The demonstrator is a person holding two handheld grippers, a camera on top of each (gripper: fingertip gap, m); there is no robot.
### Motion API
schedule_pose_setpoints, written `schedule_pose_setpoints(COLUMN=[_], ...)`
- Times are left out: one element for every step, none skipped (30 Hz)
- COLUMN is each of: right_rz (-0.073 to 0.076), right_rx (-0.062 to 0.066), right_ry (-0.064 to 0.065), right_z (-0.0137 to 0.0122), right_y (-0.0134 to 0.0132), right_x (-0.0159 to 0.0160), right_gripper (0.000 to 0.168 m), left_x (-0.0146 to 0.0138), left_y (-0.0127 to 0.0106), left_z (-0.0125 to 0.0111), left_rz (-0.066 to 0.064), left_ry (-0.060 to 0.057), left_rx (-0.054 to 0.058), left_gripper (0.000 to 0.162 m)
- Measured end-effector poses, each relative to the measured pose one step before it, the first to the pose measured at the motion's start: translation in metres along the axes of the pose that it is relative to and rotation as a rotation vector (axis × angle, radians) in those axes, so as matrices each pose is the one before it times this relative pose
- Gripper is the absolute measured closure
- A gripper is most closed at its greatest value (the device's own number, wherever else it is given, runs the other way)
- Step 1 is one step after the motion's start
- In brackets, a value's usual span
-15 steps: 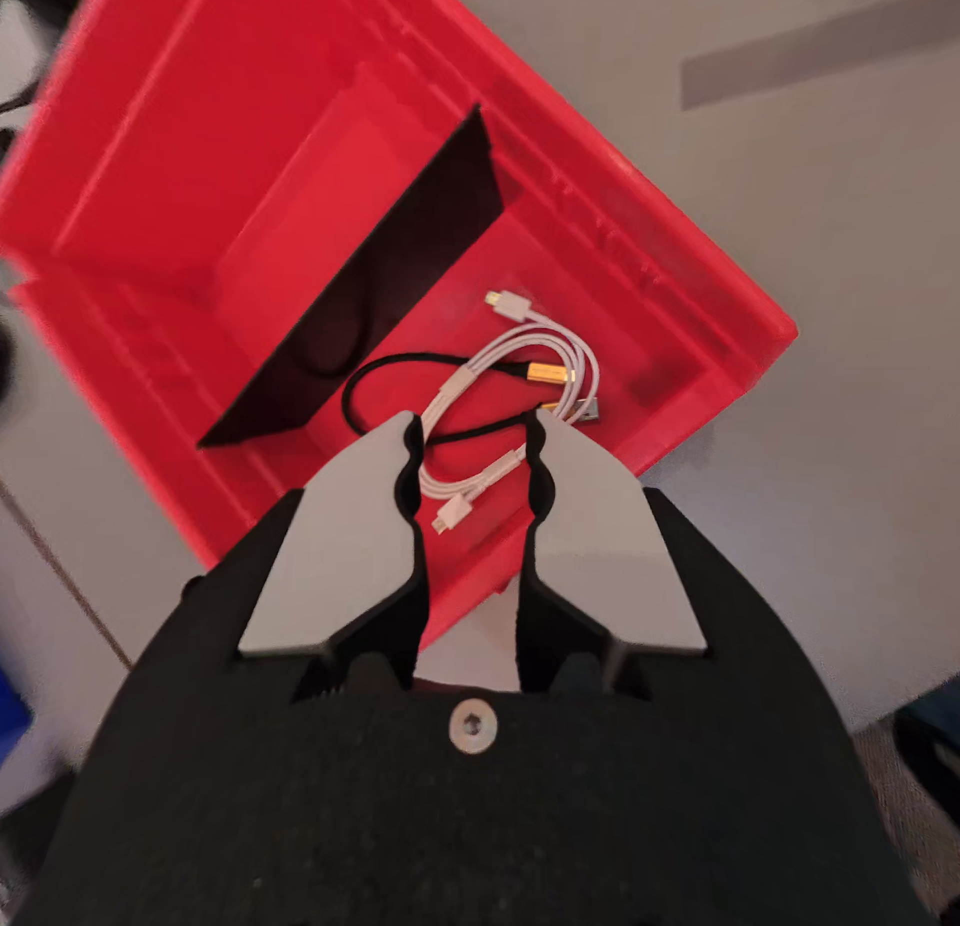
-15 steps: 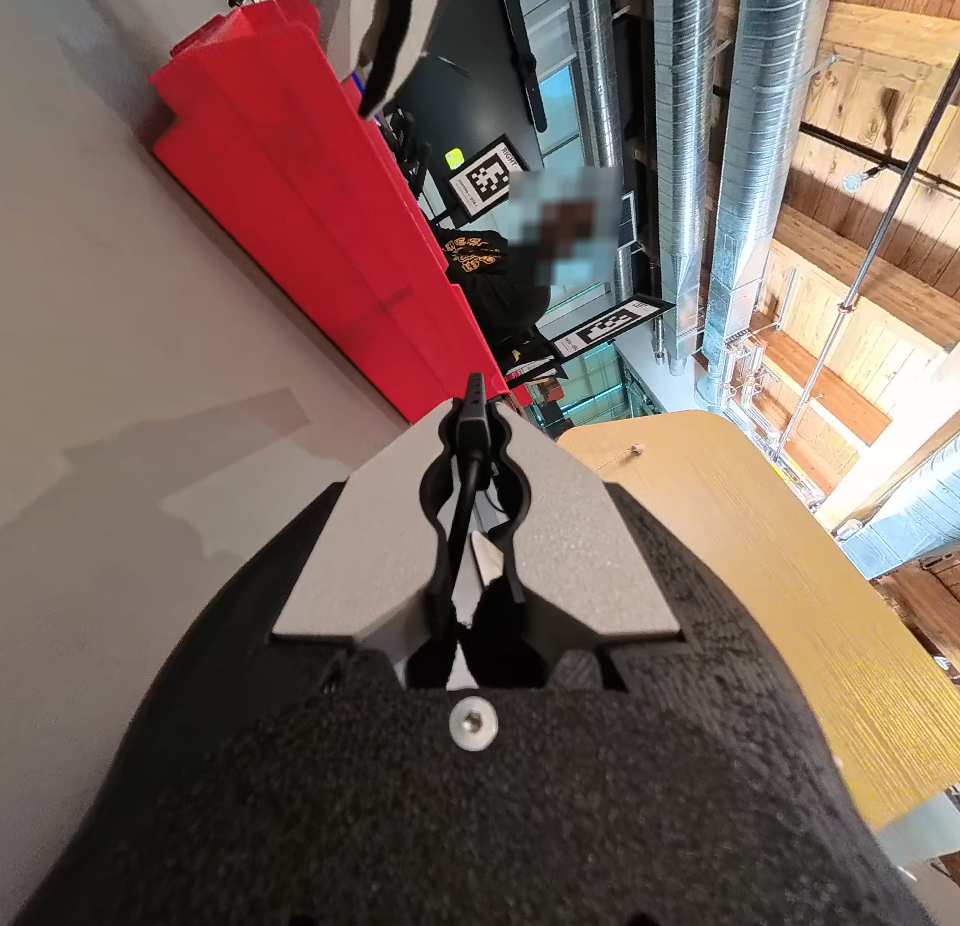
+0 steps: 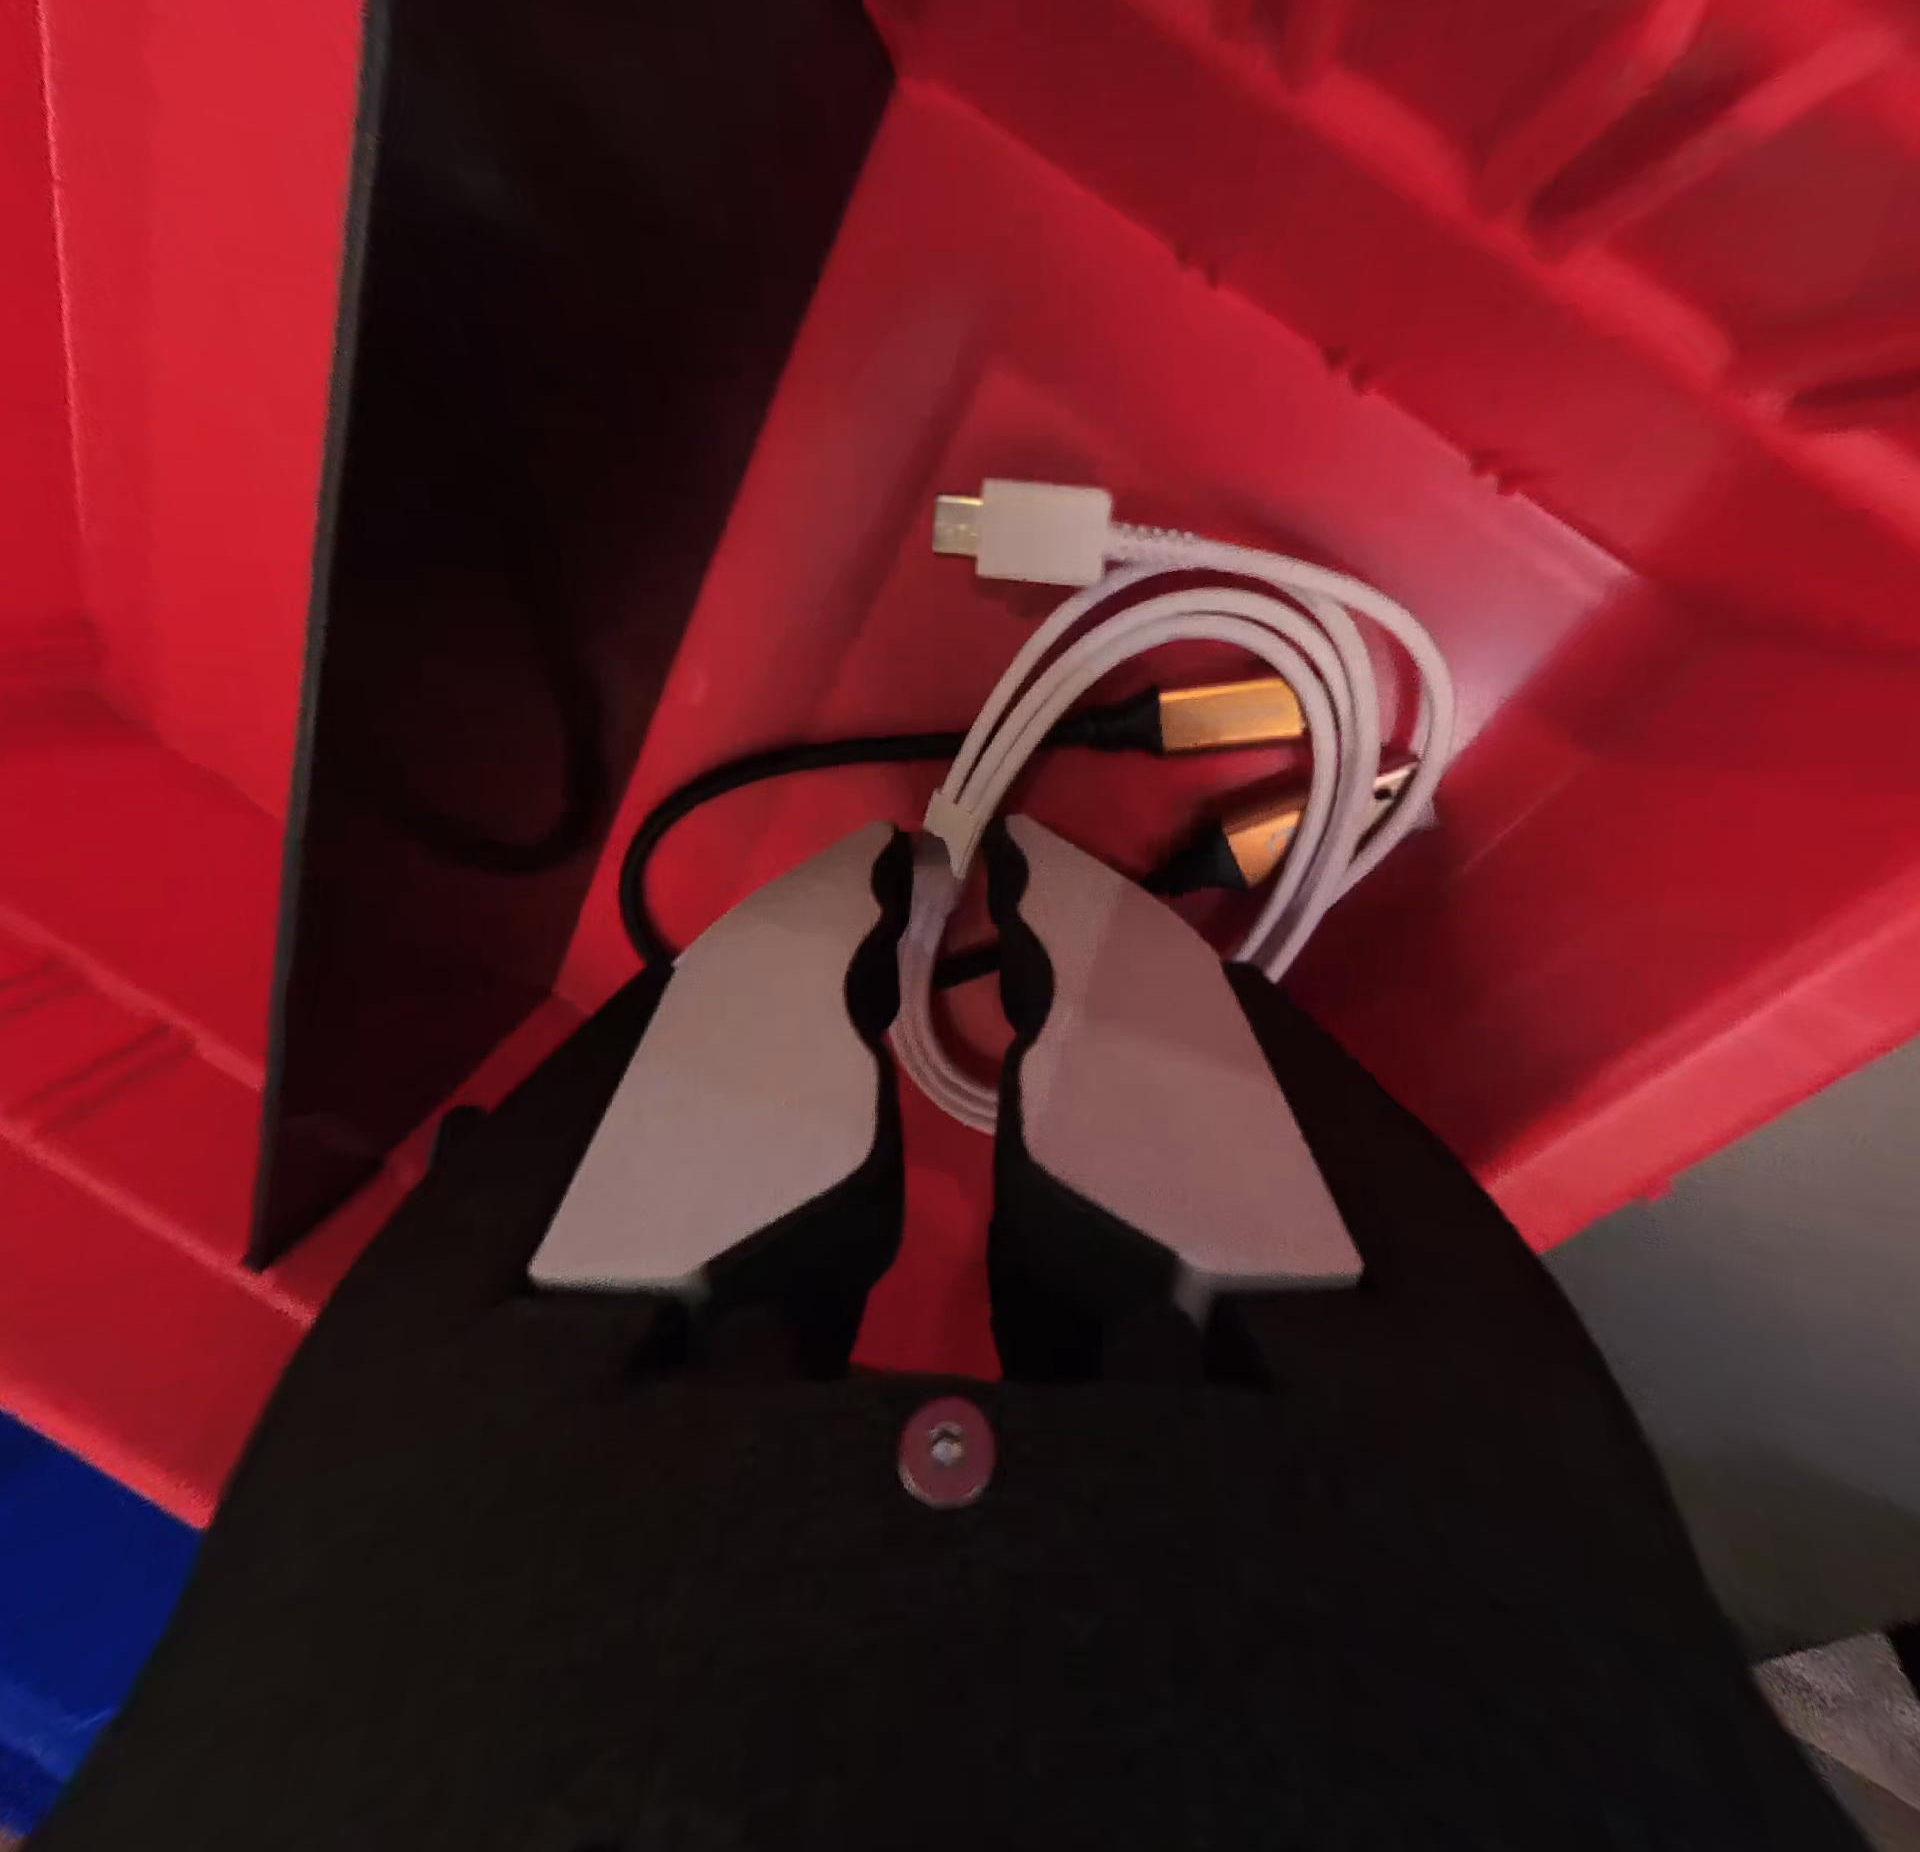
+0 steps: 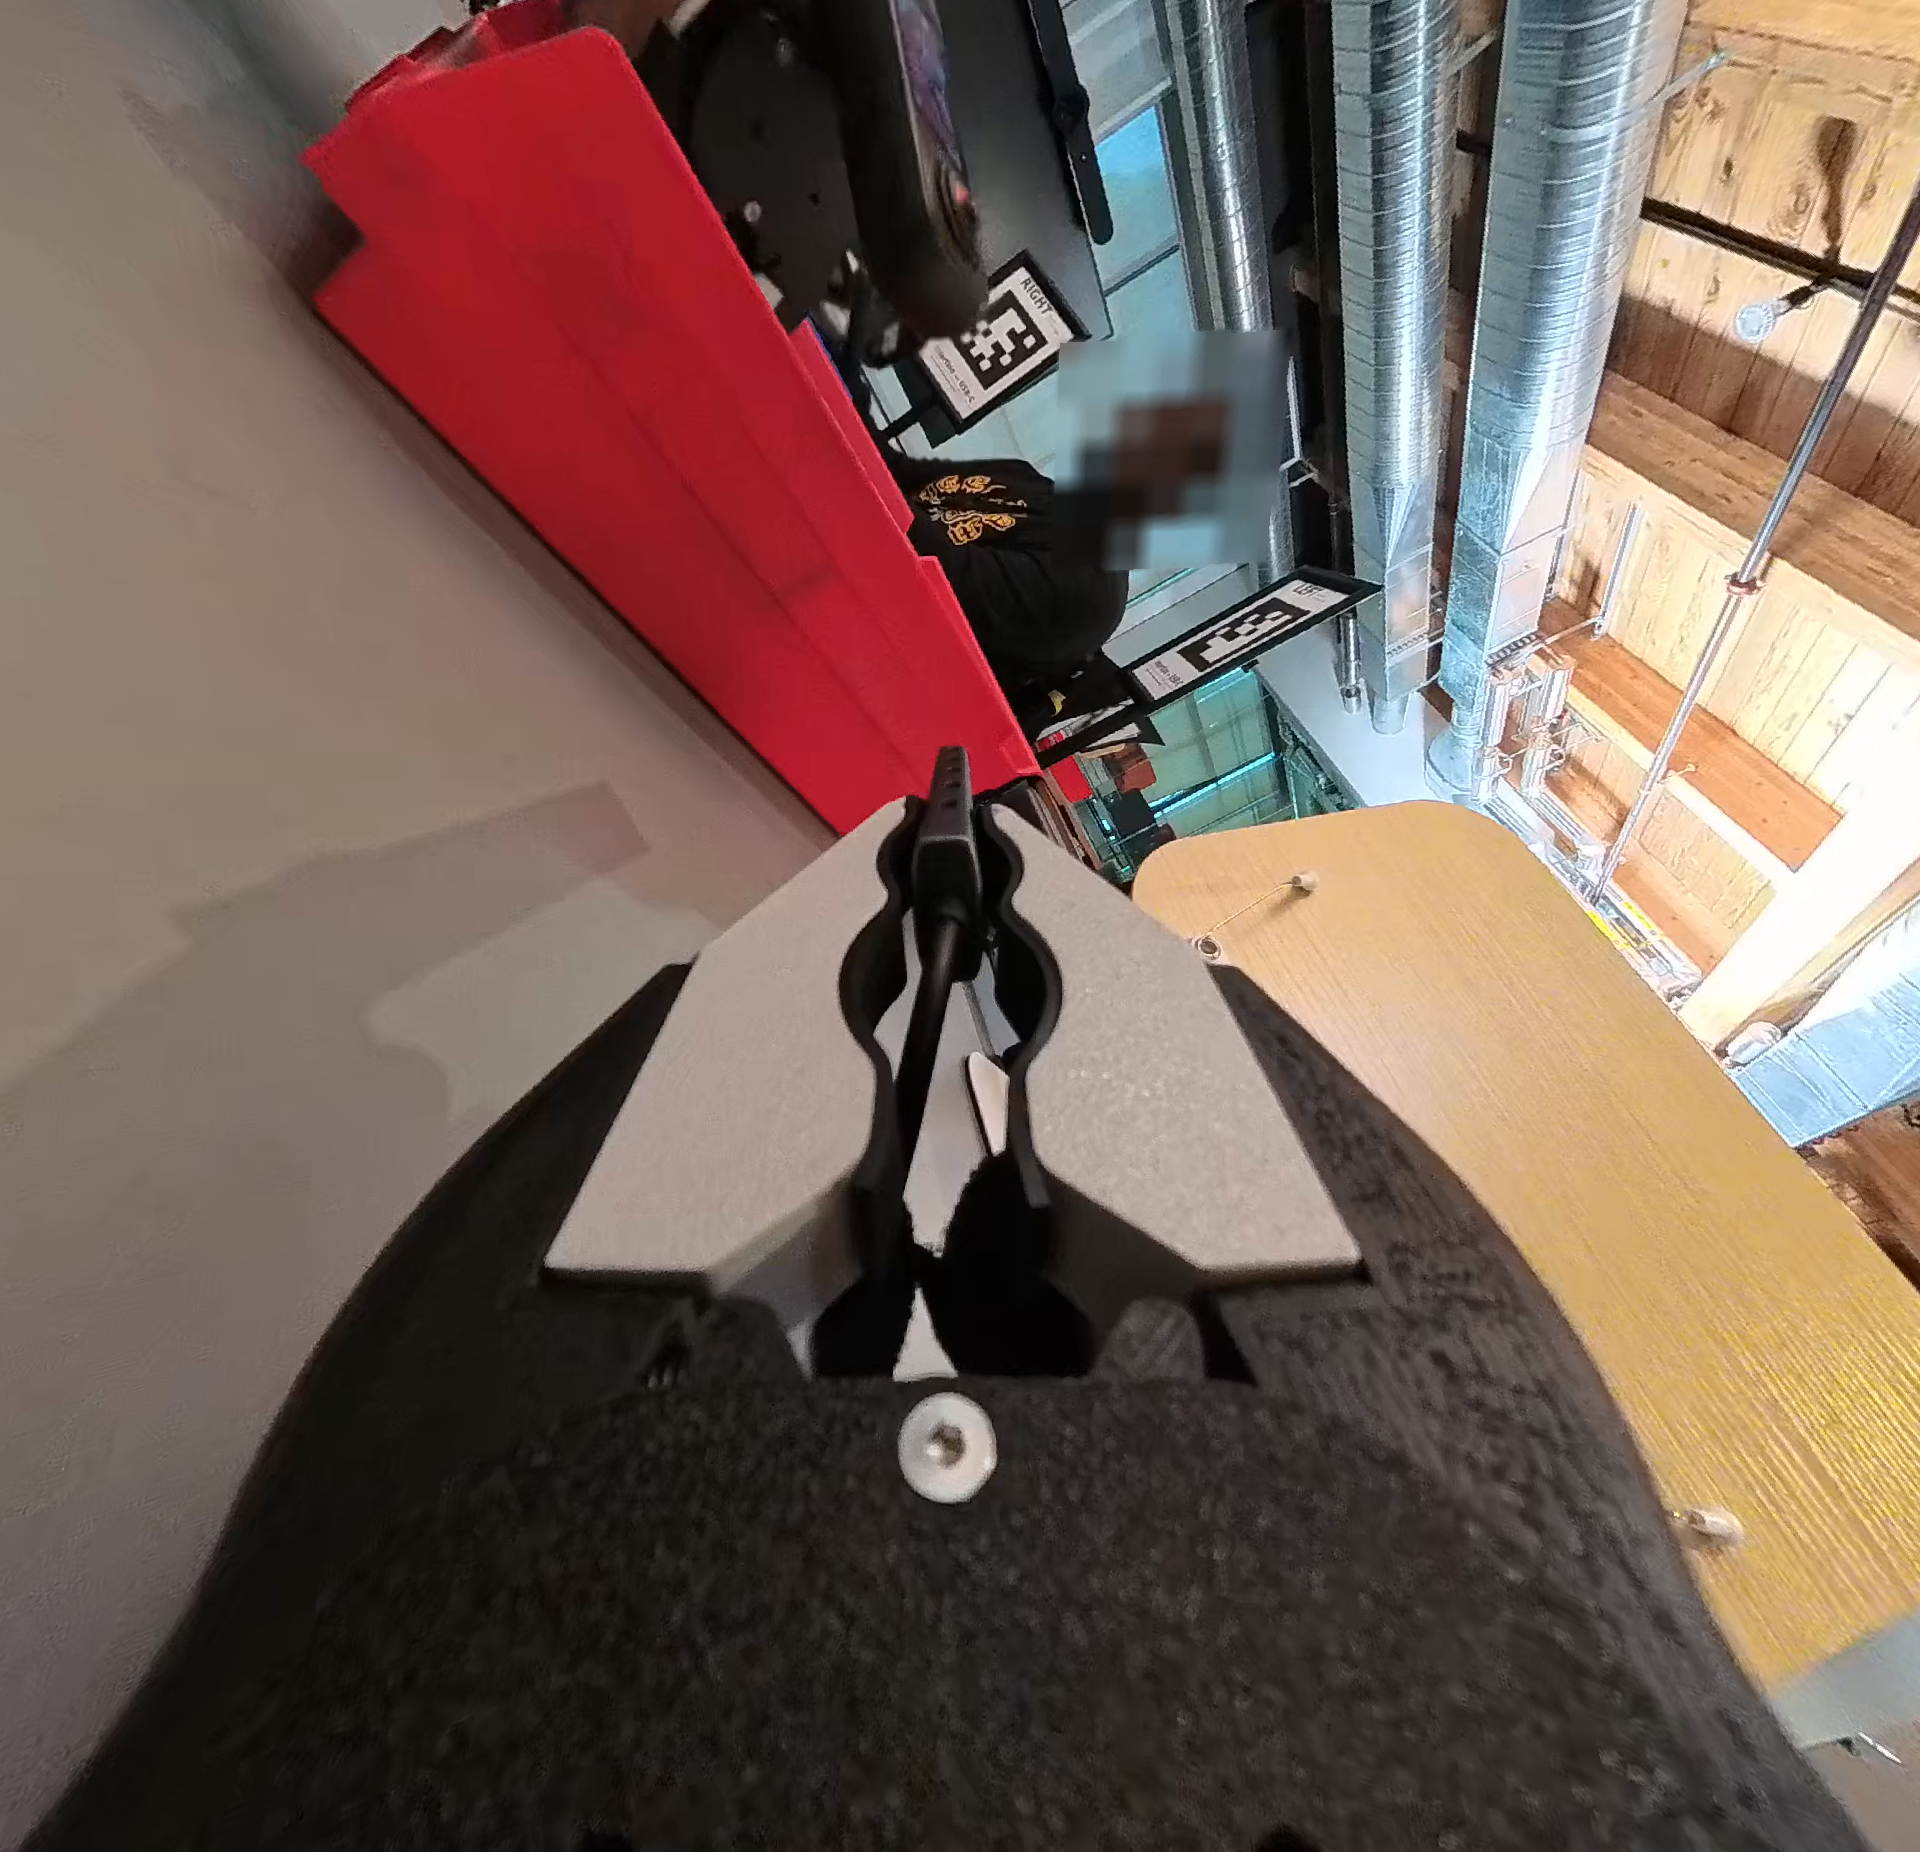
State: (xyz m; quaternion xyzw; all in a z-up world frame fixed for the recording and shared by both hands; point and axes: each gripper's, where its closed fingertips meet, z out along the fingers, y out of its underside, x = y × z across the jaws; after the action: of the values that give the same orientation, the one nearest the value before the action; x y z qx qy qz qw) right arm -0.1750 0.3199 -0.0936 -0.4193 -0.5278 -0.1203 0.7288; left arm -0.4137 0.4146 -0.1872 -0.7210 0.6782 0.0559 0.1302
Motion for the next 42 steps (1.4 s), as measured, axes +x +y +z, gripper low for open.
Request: schedule_pose_setpoints(right_rz=[0.0025,0.0029,0.0025,0.0019,0.003,0.0032,0.0019,-0.0011,-0.0027,-0.0019,-0.0004,-0.0007,-0.004,-0.0039,-0.0006,0.0008,-0.0002,-0.0007,-0.0003,0.0019,0.002,0.0005,-0.0009,-0.0012,0.0,0.0019,0.0043,0.0053,0.0046,0.002,-0.0002,0.0001,-0.0003,-0.0006,-0.0009,-0.0009,-0.0001,0.0011,0.0017,0.001,-0.0012,-0.0022], right_rx=[-0.001,-0.001,-0.0003,-0.0004,0.0003,0.0006,-0.0001,0.0003,0.0013,0.0009,-0.0001,-0.0006,0.0,-0.0013,-0.0007,0.0004,0.0006,0.0001,0.0001,0.0003,0.0013,0.0016,0.0003,-0.0006,-0.0006,-0.0007,0.0,0.0004,0.0004,0.0001,0.0,0.0007,0.0011,0.0003,0.0003,0.0005,0.0004,0.0017,0.0025,0.0011,0.0002,-0.0008], right_ry=[0.0004,0.0008,0.002,0.0023,0.0033,0.0014,0.0017,0.0019,0.0028,0.0023,0.0,-0.0009,0.001,0.0013,0.0012,-0.0004,0.001,0.0004,0.0008,-0.0004,-0.0006,0.0002,-0.0001,-0.0007,-0.0002,0.0008,0.002,0.0011,0.0003,-0.0001,-0.0002,-0.0015,-0.0025,-0.0026,-0.0033,-0.0033,-0.0026,-0.0026,-0.0026,-0.0031,-0.0018,-0.0013], right_z=[0.00004,-0.00002,-0.00018,-0.00011,-0.00007,-0.00005,0.00003,0.00001,-0.00007,-0.00003,-0.00001,-0.00007,0.00002,-0.00013,-0.00007,-0.00002,-0.00003,0.00008,0.00008,0.00005,0.00011,-0.00003,-0.00014,-0.00027,-0.00018,-0.0002,-0.0002,-0.00007,0.00011,0.0001,0.00014,0.0001,0.00018,0.00032,0.00033,0.00033,0.00035,0.00038,0.0003,0.0004,0.00026,0.00003], right_y=[0.00031,0.00054,0.00033,0.00023,0.00001,-0.00003,-0.00001,-0.00016,-0.00055,-0.00043,-0.00028,0.00006,-0.00016,0.00003,0.00002,-0.00005,-0.00015,-0.00008,-0.00008,-0.00015,-0.00041,-0.00052,-0.00012,0.00024,0.00038,0.00056,0.0003,0.0002,0.00023,0.00029,0.00001,-0.00011,-0.00017,-0.00007,-0.00007,-0.00005,-0.00014,-0.00043,-0.0006,-0.00041,-0.00029,-0.00005], right_x=[0.0003,0.00035,0.00063,0.00076,0.00076,0.00048,0.00043,0.00027,0.00039,0.00029,-0.00003,-0.00033,-0.00001,0.00014,0.00005,0.00001,0.00013,0.00006,0.00009,-0.00001,-0.00011,-0.00004,-0.00008,-0.00013,0.00004,0.00048,0.00064,0.00064,0.00035,0.00001,-0.00004,-0.00035,-0.00058,-0.00072,-0.0008,-0.00088,-0.00068,-0.0007,-0.00064,-0.0008,-0.00059,-0.0006], right_gripper=[0.16,0.16,0.16,0.16,0.16,0.16,0.16,0.16,0.16,0.16,0.16,0.16,0.16,0.16,0.16,0.16,0.16,0.16,0.16,0.16,0.16,0.16,0.16,0.16,0.16,0.16,0.16,0.16,0.16,0.16,0.16,0.16,0.16,0.16,0.16,0.16,0.16,0.16,0.16,0.16,0.16,0.16], left_x=[-0.00116,-0.00208,-0.00288,-0.00328,-0.00303,-0.00189,-0.00018,0.00134,0.00433,0.0043,0.00448,0.00942,0.01251,0.01703,0.01872,0.02047,0.0193,0.0152,0.01168,0.00705,0.0067,0.00266,-0.00513,-0.00982,-0.01049,-0.00912,-0.00809,-0.00827,-0.00697,-0.00936,-0.0087,-0.0041,0.00326,0.01269,0.02063,0.01732,0.00821,0.00428,0.00065,-0.00011,0.00035,-0.00186], left_y=[-0.00228,-0.0019,-0.00131,-0.00219,-0.00319,-0.00352,-0.00527,-0.00882,-0.01197,-0.01261,-0.01154,-0.01086,-0.01101,-0.00919,-0.00794,-0.00565,-0.00044,0.00367,0.005,0.00378,0.00191,-0.00076,-0.003,-0.00405,-0.00409,-0.00561,-0.00669,-0.00665,-0.0061,-0.00561,-0.00526,-0.0052,-0.00403,-0.00104,0.00294,0.00776,0.01,0.00925,0.00588,0.00382,0.00238,0.00203], left_z=[-0.00457,-0.00721,-0.01009,-0.013,-0.01564,-0.01706,-0.01805,-0.01908,-0.01933,-0.01838,-0.01654,-0.01424,-0.01099,-0.00597,0.0006,0.00836,0.01552,0.02092,0.02408,0.02478,0.02342,0.02046,0.0162,0.01199,0.00834,0.00413,0.00051,-0.00254,-0.00469,-0.00592,-0.00579,-0.0051,-0.00437,-0.00292,-0.0011,0.00115,0.00208,0.00223,0.00179,0.00167,0.00182,0.00225], left_rz=[-0.0082,-0.0184,-0.0168,-0.0142,-0.0139,-0.0108,0.0025,0.017,0.0144,0.0017,0.0047,0.0187,0.0294,0.0351,0.0341,0.0277,0.024,0.0249,0.0264,0.0244,0.0196,0.0205,0.0213,0.0151,0.008,0.0,-0.0217,-0.0485,-0.0696,-0.1002,-0.125,-0.1418,-0.1542,-0.1487,-0.1217,-0.0845,-0.0345,0.0116,0.0216,0.0207,0.0203,0.016], left_ry=[-0.0137,-0.0156,-0.0184,-0.0232,-0.0227,-0.0151,-0.011,-0.0094,0.009,0.0088,0.0043,0.0267,0.0359,0.0599,0.0696,0.0864,0.0896,0.0754,0.0663,0.049,0.0582,0.0388,-0.0082,-0.038,-0.0473,-0.0483,-0.0479,-0.0525,-0.0491,-0.072,-0.0778,-0.0641,-0.0311,0.0188,0.0622,0.0382,-0.0241,-0.0498,-0.0657,-0.058,-0.0412,-0.0392], left_rx=[0.0346,0.0371,0.0348,0.0407,0.0436,0.0379,0.0403,0.056,0.0631,0.0477,0.0268,0.0158,0.0147,0.0043,-0.0021,-0.0111,-0.043,-0.0679,-0.0782,-0.0766,-0.0658,-0.0527,-0.0366,-0.0275,-0.0212,-0.0002,0.0208,0.0361,0.0432,0.0492,0.0518,0.0615,0.0726,0.0729,0.0643,0.0366,0.0155,0.0057,0.0084,0.0066,0.0003,-0.0067], left_gripper=[0.15,0.151,0.152,0.153,0.153,0.153,0.153,0.153,0.153,0.153,0.154,0.154,0.154,0.154,0.154,0.154,0.154,0.154,0.154,0.153,0.153,0.153,0.153,0.153,0.153,0.152,0.152,0.146,0.136,0.136,0.137,0.137,0.138,0.138,0.138,0.137,0.136,0.136,0.136,0.138,0.139,0.139])
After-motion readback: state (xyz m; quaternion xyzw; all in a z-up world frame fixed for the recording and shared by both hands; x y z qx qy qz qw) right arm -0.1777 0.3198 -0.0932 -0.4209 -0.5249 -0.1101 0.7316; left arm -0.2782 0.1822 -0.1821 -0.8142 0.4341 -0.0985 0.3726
